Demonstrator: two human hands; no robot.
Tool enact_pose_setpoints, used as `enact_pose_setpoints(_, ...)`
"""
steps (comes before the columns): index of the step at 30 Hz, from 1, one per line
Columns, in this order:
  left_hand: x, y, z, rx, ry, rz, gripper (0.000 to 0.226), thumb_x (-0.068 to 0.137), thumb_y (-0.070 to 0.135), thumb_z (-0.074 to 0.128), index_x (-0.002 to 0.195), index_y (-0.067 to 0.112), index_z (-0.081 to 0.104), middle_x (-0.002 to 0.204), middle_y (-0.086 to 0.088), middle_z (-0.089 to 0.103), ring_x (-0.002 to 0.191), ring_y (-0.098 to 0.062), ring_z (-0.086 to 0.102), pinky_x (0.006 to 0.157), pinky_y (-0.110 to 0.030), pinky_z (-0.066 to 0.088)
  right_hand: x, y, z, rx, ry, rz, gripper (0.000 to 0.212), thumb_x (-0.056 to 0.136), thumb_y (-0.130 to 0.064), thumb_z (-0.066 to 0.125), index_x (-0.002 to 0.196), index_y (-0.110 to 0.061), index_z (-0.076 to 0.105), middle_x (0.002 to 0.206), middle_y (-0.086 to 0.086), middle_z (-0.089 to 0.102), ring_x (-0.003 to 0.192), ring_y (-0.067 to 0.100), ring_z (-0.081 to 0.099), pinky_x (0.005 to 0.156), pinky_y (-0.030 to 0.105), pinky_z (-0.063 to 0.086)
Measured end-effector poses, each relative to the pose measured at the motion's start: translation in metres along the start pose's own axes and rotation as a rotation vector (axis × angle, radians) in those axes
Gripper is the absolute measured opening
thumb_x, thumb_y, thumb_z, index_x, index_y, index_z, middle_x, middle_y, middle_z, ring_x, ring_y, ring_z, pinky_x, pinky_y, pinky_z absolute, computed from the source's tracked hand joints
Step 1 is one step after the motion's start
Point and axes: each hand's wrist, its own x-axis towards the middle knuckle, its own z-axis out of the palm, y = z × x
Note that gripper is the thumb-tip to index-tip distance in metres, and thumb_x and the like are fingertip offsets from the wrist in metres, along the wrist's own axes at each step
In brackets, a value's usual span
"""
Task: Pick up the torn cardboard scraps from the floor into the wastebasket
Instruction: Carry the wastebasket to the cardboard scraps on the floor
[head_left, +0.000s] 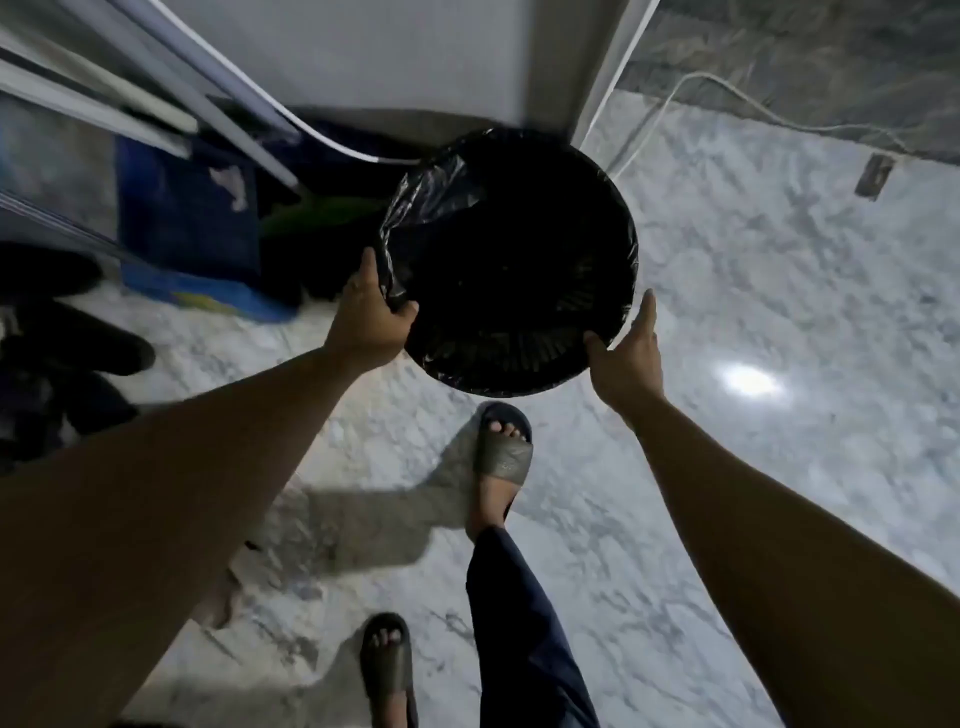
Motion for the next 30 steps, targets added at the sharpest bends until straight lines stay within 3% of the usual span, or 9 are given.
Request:
enact_pose_setpoints(3,0.010,0.009,0.004,-0.064,-0.013,-0.031,0.091,0.092,0.024,0.064,0.157,0.013,0.002,0.146,-0.013,0.047,0.130,-0.028,0.049,0.096,-0.021,0.034,0.014,-0.001,0.005,0.070,-0.032,0.019,0.082,0.090,-0.014,0.058,0.153,-0.037,0.011,0.126,-0.001,0.059,0.110,0.035,0.061,0.085,0.053,0.057)
enact_pose_setpoints(6,0.008,0.019,0.006,-0.109,0.001,-0.127,0.094,0.091,0.026,0.067,0.157,0.016,0.001,0.141,-0.014,0.051,0.125,-0.028,0.053,0.091,-0.021,0.036,0.013,-0.005,0.006,0.202,0.002,0.102,0.081,0.083,-0.011,0.058,0.145,-0.046,0.022,0.102,-0.014,0.059,0.091,0.029,0.067,0.067,0.052,0.061)
enact_pose_setpoints(9,-0.005,0.016,-0.005,-0.066,0.043,-0.088,0.097,0.087,0.025,0.068,0.157,0.019,0.001,0.133,-0.022,0.052,0.118,-0.035,0.056,0.100,-0.036,0.046,-0.005,-0.012,0.001,0.194,0.074,0.050,0.081,0.079,-0.005,0.054,0.144,-0.044,0.026,0.108,-0.010,0.062,0.096,0.024,0.064,0.073,0.043,0.060)
enact_pose_setpoints(11,-0.017,0.011,-0.012,-0.037,0.032,-0.059,0.095,0.086,0.019,0.065,0.157,0.022,0.002,0.120,-0.026,0.057,0.105,-0.039,0.061,0.094,-0.043,0.051,-0.016,-0.015,0.000,0.158,0.081,0.010,0.084,0.075,-0.002,0.048,0.144,-0.043,0.026,0.113,-0.006,0.062,0.098,0.024,0.063,0.074,0.043,0.058)
enact_pose_setpoints(15,-0.067,0.030,-0.047,-0.052,-0.015,-0.061,0.086,0.091,0.011,0.061,0.157,0.020,0.007,0.139,-0.016,0.053,0.121,-0.032,0.055,0.096,-0.033,0.043,-0.057,-0.033,-0.028,0.135,0.127,-0.019,0.078,0.081,0.002,0.044,0.147,-0.038,0.031,0.109,-0.006,0.061,0.092,0.019,0.058,0.072,0.036,0.053)
enact_pose_setpoints(18,-0.103,0.042,-0.069,-0.096,0.003,-0.141,0.079,0.092,0.013,0.059,0.157,0.020,0.013,0.148,-0.012,0.044,0.128,-0.029,0.049,0.095,-0.029,0.040,-0.093,-0.041,-0.049,0.147,0.118,0.039,0.071,0.085,-0.006,0.046,0.148,-0.038,0.034,0.122,-0.001,0.064,0.103,0.026,0.062,0.080,0.045,0.058)
enact_pose_setpoints(23,-0.166,0.062,-0.100,-0.198,0.047,-0.130,0.071,0.093,0.011,0.053,0.154,0.031,0.023,0.145,-0.004,0.049,0.116,-0.023,0.056,0.070,-0.019,0.044,-0.165,-0.052,-0.080,0.193,0.140,0.010,0.067,0.086,-0.012,0.048,0.146,-0.039,0.034,0.125,0.000,0.064,0.102,0.032,0.064,0.077,0.050,0.059)
enact_pose_setpoints(26,-0.239,0.095,-0.125,-0.257,0.078,-0.055,0.074,0.094,0.004,0.052,0.156,0.027,0.018,0.148,-0.004,0.044,0.125,-0.024,0.051,0.083,-0.022,0.037,-0.238,-0.053,-0.112,0.294,0.236,-0.017,0.070,0.086,-0.011,0.049,0.148,-0.038,0.033,0.128,-0.001,0.063,0.105,0.030,0.063,0.080,0.048,0.058)
enact_pose_setpoints(30,-0.326,0.131,-0.143,-0.319,0.075,0.071,0.080,0.093,0.004,0.052,0.155,0.036,0.013,0.152,-0.001,0.040,0.124,-0.023,0.052,0.083,-0.018,0.041,-0.333,-0.049,-0.145,0.447,0.379,-0.074,0.062,0.084,0.001,0.050,0.138,-0.028,0.045,0.113,0.003,0.066,0.088,0.023,0.061,0.062,0.031,0.052)
